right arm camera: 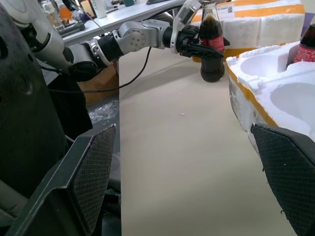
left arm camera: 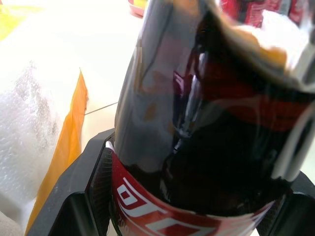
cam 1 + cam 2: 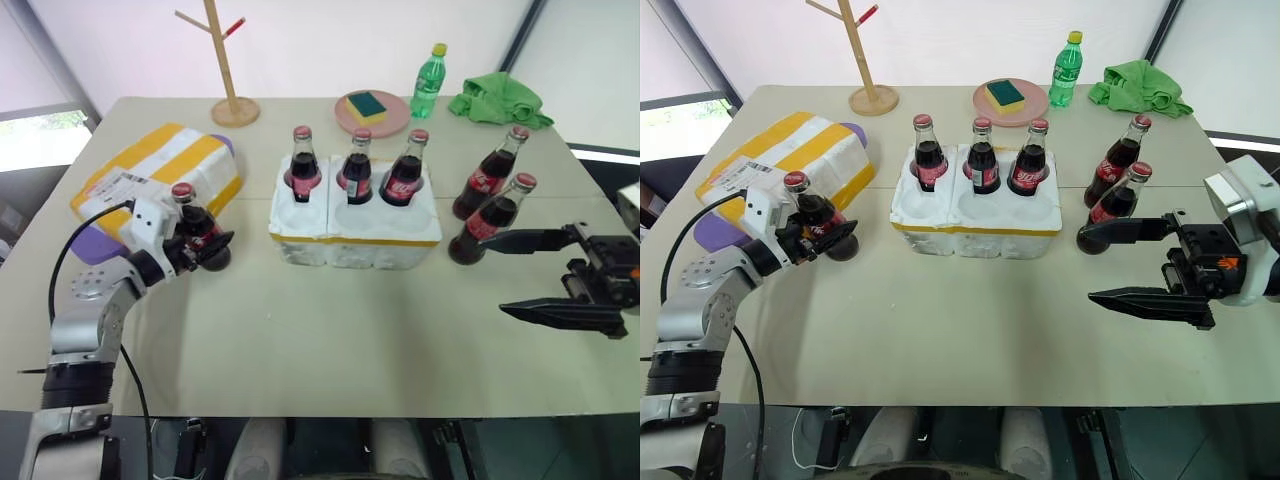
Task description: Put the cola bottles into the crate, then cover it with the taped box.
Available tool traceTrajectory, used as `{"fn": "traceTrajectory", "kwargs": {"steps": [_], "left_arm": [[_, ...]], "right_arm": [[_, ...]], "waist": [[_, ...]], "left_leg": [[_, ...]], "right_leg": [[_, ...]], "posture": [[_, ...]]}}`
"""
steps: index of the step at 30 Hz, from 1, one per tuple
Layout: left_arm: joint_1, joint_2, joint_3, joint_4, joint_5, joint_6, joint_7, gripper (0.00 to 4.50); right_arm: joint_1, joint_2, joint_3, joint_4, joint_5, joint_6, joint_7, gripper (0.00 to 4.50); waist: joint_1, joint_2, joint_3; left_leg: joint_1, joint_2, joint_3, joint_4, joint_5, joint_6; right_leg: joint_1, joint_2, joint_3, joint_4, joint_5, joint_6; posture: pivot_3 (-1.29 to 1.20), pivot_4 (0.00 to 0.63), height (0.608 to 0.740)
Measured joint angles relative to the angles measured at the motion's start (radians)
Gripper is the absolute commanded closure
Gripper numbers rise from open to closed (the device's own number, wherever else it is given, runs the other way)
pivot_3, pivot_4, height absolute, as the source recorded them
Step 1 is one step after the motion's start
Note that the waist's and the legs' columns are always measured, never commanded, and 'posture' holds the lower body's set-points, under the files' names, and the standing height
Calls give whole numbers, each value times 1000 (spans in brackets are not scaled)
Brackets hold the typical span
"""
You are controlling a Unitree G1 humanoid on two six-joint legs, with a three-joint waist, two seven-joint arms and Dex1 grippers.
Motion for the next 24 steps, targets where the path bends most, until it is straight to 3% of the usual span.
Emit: {"fn": "traceTrajectory", "kwargs": {"steps": [5,12,20,24], "left_arm": [[-44,49,5,-60,-76,137,-17,1637],[-300,105,14,-180,-199,290,-23,1637],[-535,28,-80,-140,-236,374,-49,1637],[-562,-18,-144,-59,-192,328,-83,1637]], "right_arm": [[0,8,-25,0,35,24,-28,0],[-33,34,-6,5,31,14,-74,0],[-27,74,41,23,-43,-45,-78,0],[-19,84,46,25,-48,-48,-92,0]], "waist": [[0,-4,2],[-2,-6,4],[-2,-7,4],[-6,-6,4]], "left_leg": [[-1,0,-1,0,0,0],[-2,0,-1,0,0,0],[-2,0,-1,1,0,0],[-1,0,-1,0,0,0]], "right_leg": [[-1,1,-1,0,0,0],[-1,1,-1,-1,0,1],[0,1,-1,0,2,4],[0,2,-1,0,2,4]], "posture": [[0,150,740],[0,150,740],[0,150,740],[0,150,740]]}}
